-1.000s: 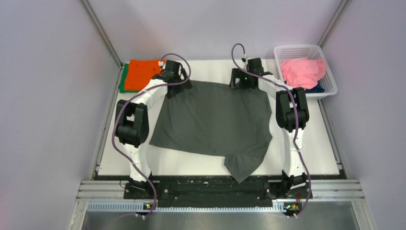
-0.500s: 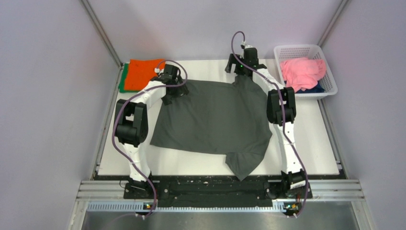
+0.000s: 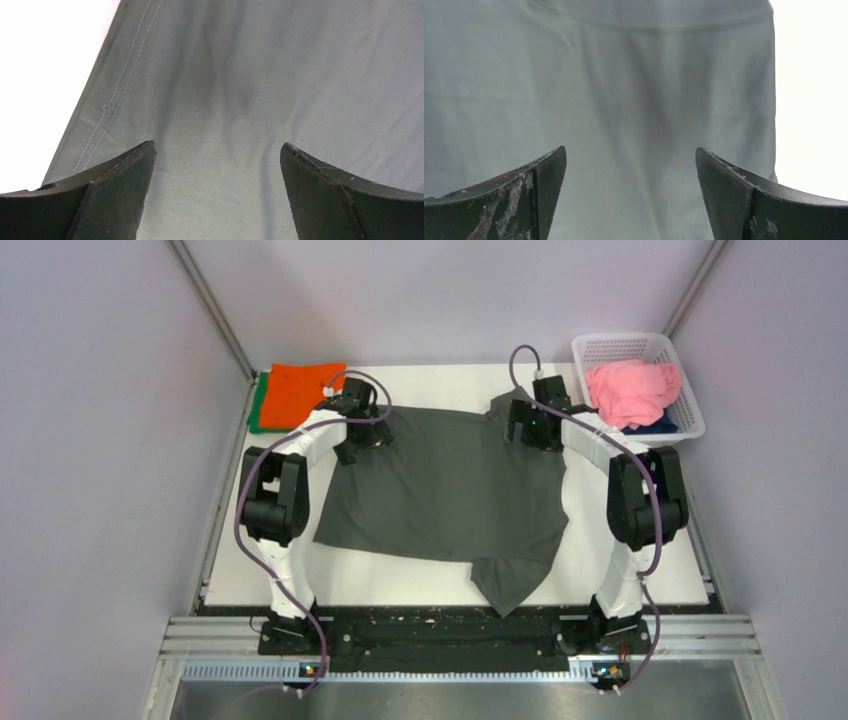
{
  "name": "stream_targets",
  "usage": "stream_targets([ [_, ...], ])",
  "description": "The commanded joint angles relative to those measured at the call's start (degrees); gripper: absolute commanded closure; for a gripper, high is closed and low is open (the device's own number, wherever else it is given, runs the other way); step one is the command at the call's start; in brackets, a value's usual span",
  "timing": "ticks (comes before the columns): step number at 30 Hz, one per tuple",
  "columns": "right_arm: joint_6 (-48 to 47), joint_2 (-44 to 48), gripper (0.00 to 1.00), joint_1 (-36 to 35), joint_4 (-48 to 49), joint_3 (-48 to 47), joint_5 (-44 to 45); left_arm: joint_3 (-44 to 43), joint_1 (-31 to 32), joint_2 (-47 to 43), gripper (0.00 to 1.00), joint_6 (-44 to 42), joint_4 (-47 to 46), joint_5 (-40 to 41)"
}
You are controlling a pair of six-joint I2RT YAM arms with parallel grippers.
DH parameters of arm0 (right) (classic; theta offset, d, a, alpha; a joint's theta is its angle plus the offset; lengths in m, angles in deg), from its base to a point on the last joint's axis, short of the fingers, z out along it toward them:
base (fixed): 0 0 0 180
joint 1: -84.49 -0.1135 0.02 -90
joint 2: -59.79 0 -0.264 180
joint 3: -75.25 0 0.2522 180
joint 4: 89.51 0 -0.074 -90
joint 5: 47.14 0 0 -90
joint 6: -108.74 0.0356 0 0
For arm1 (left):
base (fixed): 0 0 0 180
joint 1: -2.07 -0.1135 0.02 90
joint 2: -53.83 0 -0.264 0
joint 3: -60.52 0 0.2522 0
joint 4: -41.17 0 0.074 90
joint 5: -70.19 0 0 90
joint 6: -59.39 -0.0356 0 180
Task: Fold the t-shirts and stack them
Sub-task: Flatten out the tshirt, then grab the side of the flattened tshirt closest away from the robot with both arms
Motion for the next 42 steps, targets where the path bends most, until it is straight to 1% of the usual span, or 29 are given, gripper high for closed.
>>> stream_targets([
  [1,0.26,-3.84,0.01,-0.26,-0.26,-0.19,3.86,-1.24,0.11,3.60,0.01,-1.94,1.04,-1.97],
  [6,1.10,-11.10,0.01,1.18,-2.02,-7.29,7.78,-5.78,0.03,8.71,0.01,-1.88,3.62,-1.24],
  [9,-0.26,-15.98,0.01,2.45,-2.86,-12.40,8.09,-8.86,0.03,12.50,0.01,-1.68,3.78,-0.94],
  [14,-2.88,-24.35,0.01,3.55,-3.69,-23.68,8.24,-17.57,-0.16,18.56,0.01,-0.40,6.63,-2.44],
  [17,-4.39,-26.45,0.01,3.61,-7.11,-30.50,8.83,-19.70,-0.11,17.95,0.01,0.71,8.02,-4.17],
  [19,-5.27,-24.16,0.01,3.60,-7.89,-31.61,8.87,-18.02,0.19,14.61,0.01,0.98,7.77,-4.61],
  [21,-6.10,-18.24,0.01,3.57,-6.99,-29.54,8.30,-14.44,0.80,9.59,0.01,0.94,6.73,-3.00],
  [23,-5.66,-11.91,0.01,3.50,-4.92,-24.61,7.44,-9.67,1.23,3.81,0.01,1.10,5.80,-1.16],
  [27,-3.92,1.57,0.01,1.68,-0.98,-8.53,8.00,3.13,1.24,-9.36,0.01,4.48,5.90,3.55],
  [30,0.26,10.28,0.01,-0.06,1.75,2.67,10.44,14.70,1.21,-18.66,0.02,8.23,7.22,6.79],
  [31,1.16,12.45,0.01,-0.53,2.79,5.63,9.64,18.18,1.15,-21.56,0.03,9.44,8.08,7.29],
  [33,2.36,15.34,0.01,-2.16,2.24,8.89,10.02,24.92,1.16,-26.46,0.05,11.69,8.93,7.18],
  [36,3.48,18.59,0.01,-5.16,0.43,11.60,14.16,32.94,0.98,-33.69,0.10,15.04,9.88,7.31],
  [39,4.31,21.00,0.01,-7.23,-0.56,13.70,14.62,37.79,0.70,-38.07,0.14,17.49,9.41,10.06],
  [42,4.87,22.48,0.02,-8.48,-0.71,16.43,14.60,39.75,-0.73,-38.71,0.19,18.86,7.85,10.95],
])
